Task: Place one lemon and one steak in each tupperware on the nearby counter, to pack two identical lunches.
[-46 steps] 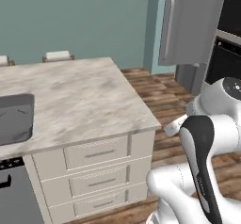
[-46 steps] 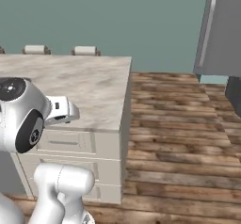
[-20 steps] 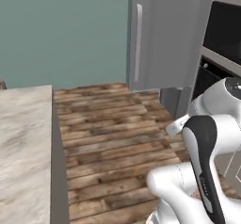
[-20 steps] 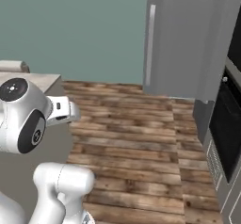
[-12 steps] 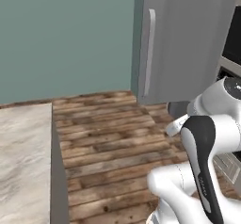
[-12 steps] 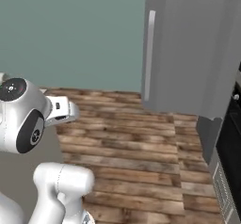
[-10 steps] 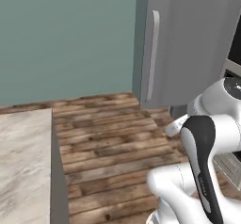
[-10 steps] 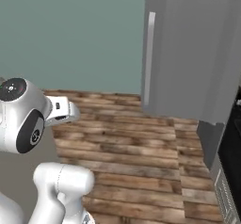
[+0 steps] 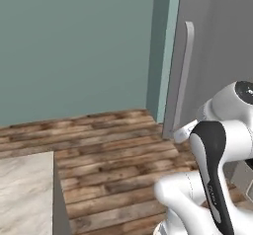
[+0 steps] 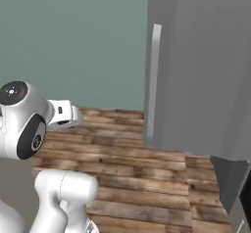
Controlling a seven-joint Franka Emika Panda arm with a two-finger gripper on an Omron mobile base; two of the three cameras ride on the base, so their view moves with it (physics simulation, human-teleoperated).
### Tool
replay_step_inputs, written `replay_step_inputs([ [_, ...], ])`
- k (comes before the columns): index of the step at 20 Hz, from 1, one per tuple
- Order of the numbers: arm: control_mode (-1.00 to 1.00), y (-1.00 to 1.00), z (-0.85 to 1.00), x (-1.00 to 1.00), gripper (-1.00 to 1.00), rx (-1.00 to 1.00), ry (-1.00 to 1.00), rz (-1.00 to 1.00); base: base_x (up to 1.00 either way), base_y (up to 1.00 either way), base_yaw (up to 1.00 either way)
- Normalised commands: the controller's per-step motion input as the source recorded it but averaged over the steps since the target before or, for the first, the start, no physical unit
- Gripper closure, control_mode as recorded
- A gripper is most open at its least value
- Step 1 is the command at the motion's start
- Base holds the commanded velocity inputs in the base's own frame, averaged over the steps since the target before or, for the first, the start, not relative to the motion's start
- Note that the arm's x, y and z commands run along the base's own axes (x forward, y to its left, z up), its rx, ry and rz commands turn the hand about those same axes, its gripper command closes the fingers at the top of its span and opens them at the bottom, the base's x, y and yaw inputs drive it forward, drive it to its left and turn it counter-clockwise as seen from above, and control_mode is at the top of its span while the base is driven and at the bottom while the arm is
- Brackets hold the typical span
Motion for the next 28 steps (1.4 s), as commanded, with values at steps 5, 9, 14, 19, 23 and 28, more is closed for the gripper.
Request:
replay_step_inputs([
  [5,1.0,0.0,0.0,0.0,-1.0,0.0,0.0,0.0,1.0,0.04,0.0],
  [9,1.0,0.0,0.0,0.0,-1.0,0.0,0.0,0.0,1.0,0.0,0.0],
  [14,1.0,0.0,0.0,0.0,-1.0,0.0,0.0,0.0,1.0,0.02,0.0],
  [19,1.0,0.0,0.0,0.0,-1.0,0.0,0.0,0.0,1.0,0.0,-0.07],
  [23,1.0,0.0,0.0,0.0,-1.0,0.0,0.0,0.0,1.0,0.02,-0.13],
  [28,1.0,0.0,0.0,0.0,-1.0,0.0,0.0,0.0,0.43,-0.07,-0.45],
])
